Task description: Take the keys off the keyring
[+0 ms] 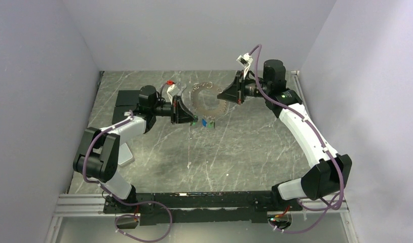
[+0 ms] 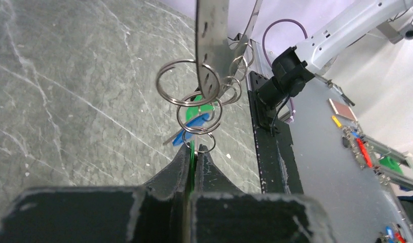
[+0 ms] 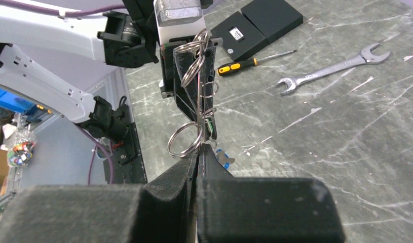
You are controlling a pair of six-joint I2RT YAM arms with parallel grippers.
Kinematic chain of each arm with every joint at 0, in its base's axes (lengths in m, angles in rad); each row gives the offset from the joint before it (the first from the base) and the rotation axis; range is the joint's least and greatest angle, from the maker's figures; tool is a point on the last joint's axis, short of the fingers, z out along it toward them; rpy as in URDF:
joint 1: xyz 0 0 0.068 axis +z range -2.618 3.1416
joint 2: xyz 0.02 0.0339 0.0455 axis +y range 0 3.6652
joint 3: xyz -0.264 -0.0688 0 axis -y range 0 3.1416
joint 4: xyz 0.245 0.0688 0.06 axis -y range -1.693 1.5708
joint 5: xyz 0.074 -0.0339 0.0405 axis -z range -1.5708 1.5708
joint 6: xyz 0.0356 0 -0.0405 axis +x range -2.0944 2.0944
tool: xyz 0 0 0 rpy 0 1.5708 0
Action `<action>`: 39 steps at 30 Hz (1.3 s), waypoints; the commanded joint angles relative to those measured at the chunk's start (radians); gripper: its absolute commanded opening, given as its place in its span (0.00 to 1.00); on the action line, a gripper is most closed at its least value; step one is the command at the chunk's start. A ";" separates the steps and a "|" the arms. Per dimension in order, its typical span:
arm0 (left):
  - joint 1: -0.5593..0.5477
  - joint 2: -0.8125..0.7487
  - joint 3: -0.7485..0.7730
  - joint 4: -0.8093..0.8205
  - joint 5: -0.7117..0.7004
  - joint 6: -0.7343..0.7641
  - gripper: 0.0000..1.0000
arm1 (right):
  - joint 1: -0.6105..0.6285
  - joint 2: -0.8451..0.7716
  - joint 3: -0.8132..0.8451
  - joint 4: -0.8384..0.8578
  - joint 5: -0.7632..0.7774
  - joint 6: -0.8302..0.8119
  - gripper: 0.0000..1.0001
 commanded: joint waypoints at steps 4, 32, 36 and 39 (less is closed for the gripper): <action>0.022 -0.014 0.164 -0.458 -0.113 0.244 0.00 | -0.042 -0.063 -0.070 0.033 0.008 -0.097 0.00; -0.125 0.009 0.460 -1.210 -0.503 0.886 0.00 | -0.061 -0.100 -0.477 0.014 -0.058 -0.413 0.34; -0.189 0.014 0.475 -1.273 -0.584 0.974 0.00 | -0.081 -0.107 -0.451 -0.036 -0.068 -0.462 0.39; -0.223 0.032 0.518 -1.353 -0.647 1.029 0.00 | -0.083 -0.109 -0.425 -0.014 -0.075 -0.450 0.43</action>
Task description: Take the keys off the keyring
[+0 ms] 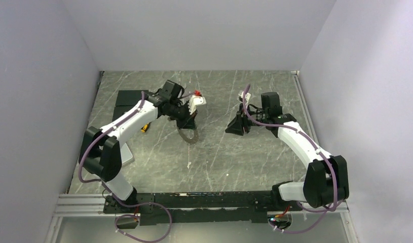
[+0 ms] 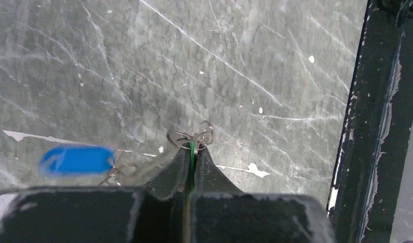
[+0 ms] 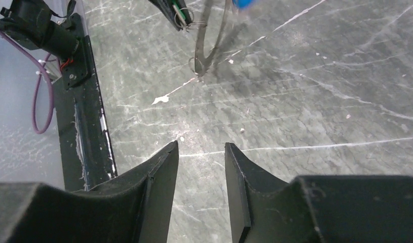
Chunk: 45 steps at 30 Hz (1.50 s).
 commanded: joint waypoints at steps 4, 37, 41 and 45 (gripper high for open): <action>-0.083 0.008 0.149 -0.210 -0.156 0.214 0.00 | -0.009 -0.016 0.082 0.041 -0.054 -0.042 0.49; -0.292 -0.215 -0.081 0.022 -0.434 0.515 0.00 | 0.131 0.007 -0.017 0.199 -0.074 -0.157 0.65; -0.292 -0.210 -0.067 0.027 -0.421 0.489 0.00 | 0.167 0.015 -0.008 0.198 -0.061 -0.171 0.58; -0.292 -0.206 -0.046 0.026 -0.406 0.477 0.00 | 0.184 0.026 -0.009 0.217 -0.058 -0.174 0.56</action>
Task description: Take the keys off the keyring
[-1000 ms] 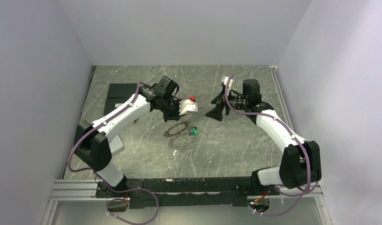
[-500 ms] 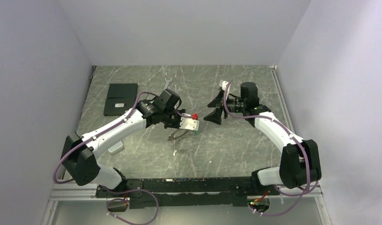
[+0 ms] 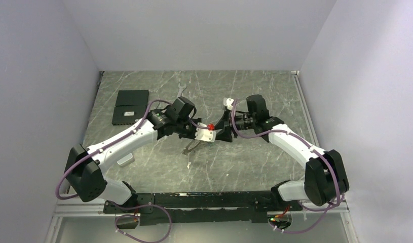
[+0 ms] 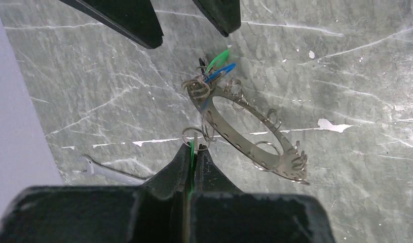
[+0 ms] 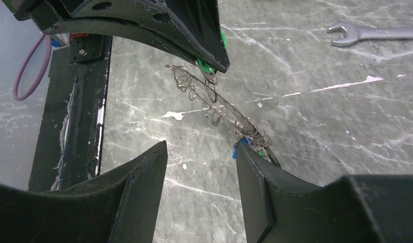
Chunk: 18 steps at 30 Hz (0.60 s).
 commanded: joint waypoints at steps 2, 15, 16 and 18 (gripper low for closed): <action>-0.004 0.001 0.077 0.019 0.061 -0.016 0.00 | 0.017 0.005 0.020 0.059 -0.010 -0.025 0.55; -0.005 -0.016 0.057 0.026 0.119 -0.018 0.00 | 0.053 0.074 -0.001 0.247 -0.052 -0.050 0.51; -0.005 -0.018 0.055 0.027 0.123 -0.020 0.00 | 0.061 0.078 -0.001 0.241 -0.053 -0.066 0.51; -0.005 -0.022 0.050 0.029 0.129 -0.022 0.00 | 0.071 0.083 0.002 0.227 -0.062 -0.093 0.51</action>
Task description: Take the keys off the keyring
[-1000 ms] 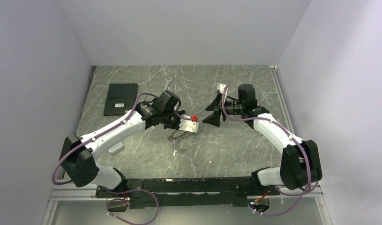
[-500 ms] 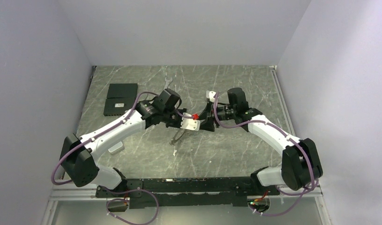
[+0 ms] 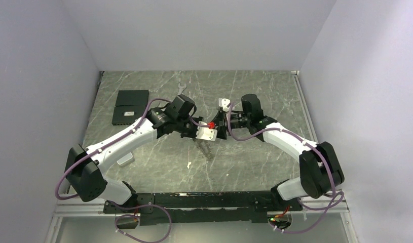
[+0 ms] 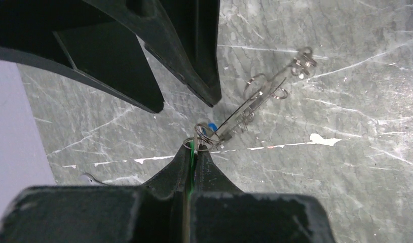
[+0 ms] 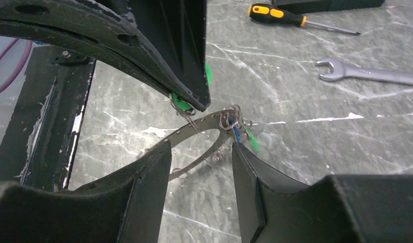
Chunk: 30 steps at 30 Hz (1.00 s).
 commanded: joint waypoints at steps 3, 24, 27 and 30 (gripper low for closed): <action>-0.005 -0.029 0.006 0.036 0.059 -0.010 0.00 | 0.037 0.014 0.005 0.029 -0.057 -0.105 0.50; -0.004 -0.051 -0.029 0.051 0.075 -0.019 0.00 | 0.091 0.035 0.036 -0.057 -0.074 -0.223 0.30; -0.005 -0.055 -0.033 0.054 0.067 -0.029 0.00 | 0.092 0.036 0.038 -0.071 -0.067 -0.252 0.23; -0.002 -0.064 -0.038 0.052 0.066 -0.038 0.00 | 0.092 0.033 0.033 -0.098 -0.059 -0.261 0.13</action>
